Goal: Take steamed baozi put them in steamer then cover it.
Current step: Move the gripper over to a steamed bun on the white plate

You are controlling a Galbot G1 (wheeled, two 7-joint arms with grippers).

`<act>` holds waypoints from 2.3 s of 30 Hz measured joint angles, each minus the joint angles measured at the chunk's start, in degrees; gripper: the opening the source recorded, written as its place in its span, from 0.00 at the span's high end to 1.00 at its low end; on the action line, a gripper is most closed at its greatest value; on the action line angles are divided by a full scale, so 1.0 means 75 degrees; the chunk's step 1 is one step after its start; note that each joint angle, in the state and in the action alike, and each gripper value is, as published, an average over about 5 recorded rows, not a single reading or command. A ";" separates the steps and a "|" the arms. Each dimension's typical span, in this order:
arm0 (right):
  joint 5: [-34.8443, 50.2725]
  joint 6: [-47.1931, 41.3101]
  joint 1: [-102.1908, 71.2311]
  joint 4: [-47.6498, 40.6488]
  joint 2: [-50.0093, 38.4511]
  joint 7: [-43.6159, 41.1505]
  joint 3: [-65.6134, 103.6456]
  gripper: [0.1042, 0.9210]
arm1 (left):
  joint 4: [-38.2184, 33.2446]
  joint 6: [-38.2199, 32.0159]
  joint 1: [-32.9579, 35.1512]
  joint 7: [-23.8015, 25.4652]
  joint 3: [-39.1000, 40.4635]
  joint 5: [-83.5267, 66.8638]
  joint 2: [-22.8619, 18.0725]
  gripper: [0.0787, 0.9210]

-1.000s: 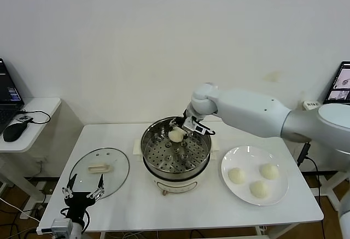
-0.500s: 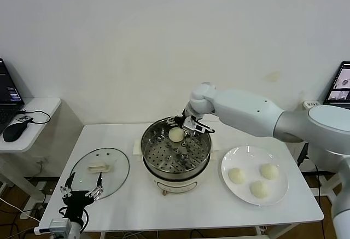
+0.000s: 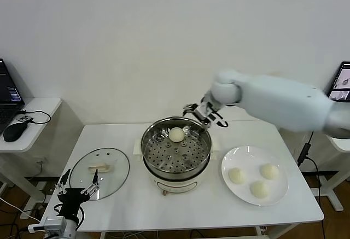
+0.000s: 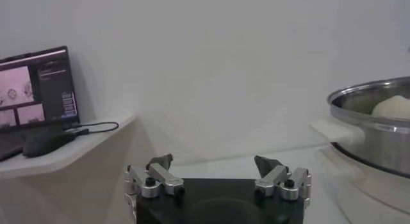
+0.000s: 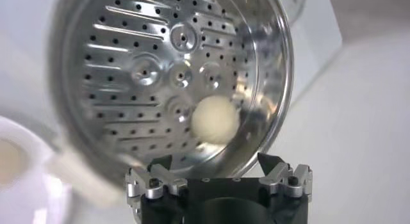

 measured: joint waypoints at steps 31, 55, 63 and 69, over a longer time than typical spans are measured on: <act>-0.1197 -0.1508 -0.3287 0.1529 -0.2890 -0.0493 0.1851 0.12 | 0.0431 -0.0011 -0.0193 0.0037 -0.0027 0.0012 0.0187 0.12; -0.2181 -0.1028 -0.5521 -0.0186 -0.1680 -0.0288 0.3454 0.12 | 0.0380 0.0001 -0.0192 0.0051 -0.0090 0.0068 0.0111 0.12; -0.2253 -0.1013 -0.5801 -0.0512 -0.1350 -0.0190 0.3687 0.13 | 0.0410 0.0011 -0.0235 0.0052 -0.0049 0.0083 0.0113 0.12; -0.2273 -0.1077 -0.5888 -0.0609 -0.1199 -0.0164 0.3762 0.22 | 0.0401 0.0011 -0.0232 0.0049 -0.0051 0.0087 0.0111 0.12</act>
